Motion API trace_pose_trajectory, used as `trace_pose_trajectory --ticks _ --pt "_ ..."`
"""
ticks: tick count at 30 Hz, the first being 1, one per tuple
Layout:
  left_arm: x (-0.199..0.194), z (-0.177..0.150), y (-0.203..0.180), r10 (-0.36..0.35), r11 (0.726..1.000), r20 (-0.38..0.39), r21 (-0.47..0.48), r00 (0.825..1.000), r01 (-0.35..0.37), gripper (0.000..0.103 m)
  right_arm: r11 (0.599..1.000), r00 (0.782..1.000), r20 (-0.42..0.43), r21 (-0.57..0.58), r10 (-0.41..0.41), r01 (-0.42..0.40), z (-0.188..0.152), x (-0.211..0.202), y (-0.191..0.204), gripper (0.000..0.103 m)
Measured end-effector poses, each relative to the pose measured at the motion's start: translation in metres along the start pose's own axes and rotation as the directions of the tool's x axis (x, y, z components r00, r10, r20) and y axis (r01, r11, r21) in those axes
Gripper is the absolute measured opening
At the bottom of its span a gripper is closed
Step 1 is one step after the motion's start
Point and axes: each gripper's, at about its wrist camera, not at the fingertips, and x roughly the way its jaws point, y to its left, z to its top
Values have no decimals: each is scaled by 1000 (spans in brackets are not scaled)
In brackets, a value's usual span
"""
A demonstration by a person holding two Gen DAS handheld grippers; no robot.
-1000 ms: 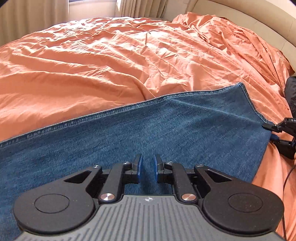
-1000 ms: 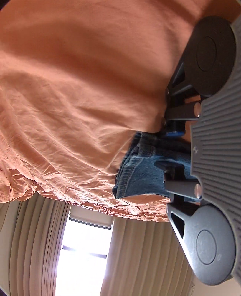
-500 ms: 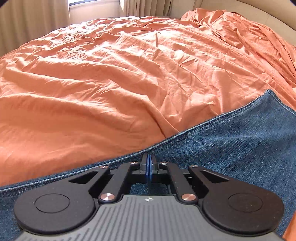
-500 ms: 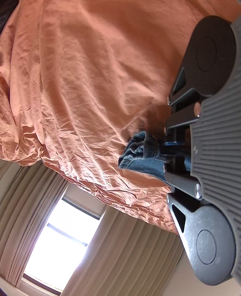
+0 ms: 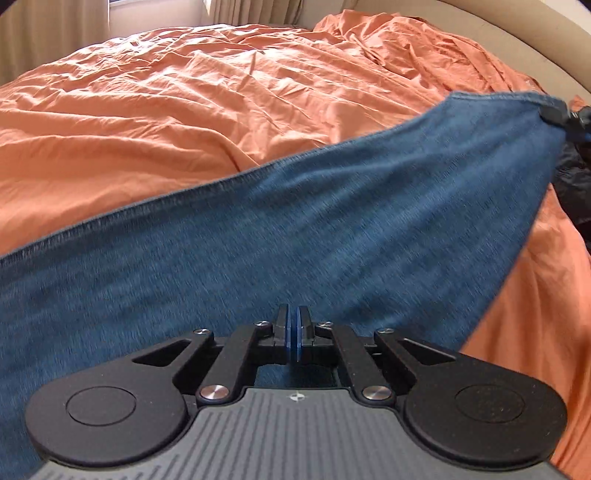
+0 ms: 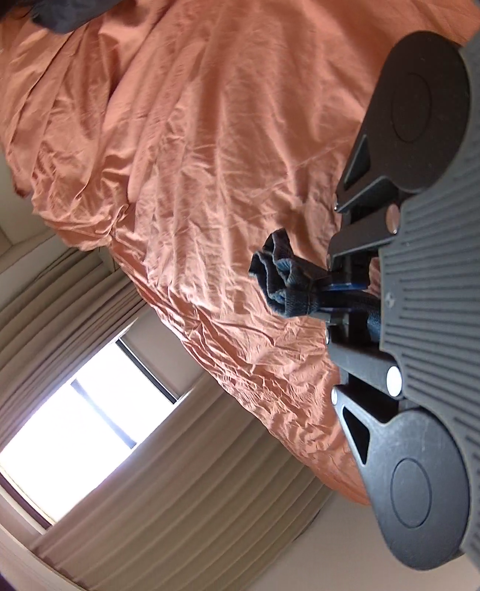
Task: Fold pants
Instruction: 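Lift the hem with the right gripper and fold it onto the waistband, then open both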
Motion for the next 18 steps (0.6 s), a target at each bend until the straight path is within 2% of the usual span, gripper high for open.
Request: trace_pose_trajectory --ticks 2,5,7,8,11,18 --pt "-10 -15 -7 -36 999 1 -12 999 36 0 999 1000 7 -52 9 -8 1 -5 23 3" --pt "-24 -31 -14 -35 999 11 -11 999 36 0 990 999 18 -136 32 -29 0 -14 63 3" --pt "-31 -38 -14 -109 994 -17 -26 994 108 0 978 999 30 -207 45 -37 -3 -21 92 3" --pt "-37 -42 -15 -118 993 -20 -19 993 118 2 971 998 33 -235 51 -42 -6 -23 105 3" --pt "-61 -52 -12 -95 995 12 6 995 95 3 952 996 31 -297 82 -69 -14 -27 144 3" --pt "-134 -65 42 -39 995 127 -89 991 51 4 923 985 -9 -350 171 -163 -58 -12 223 3"
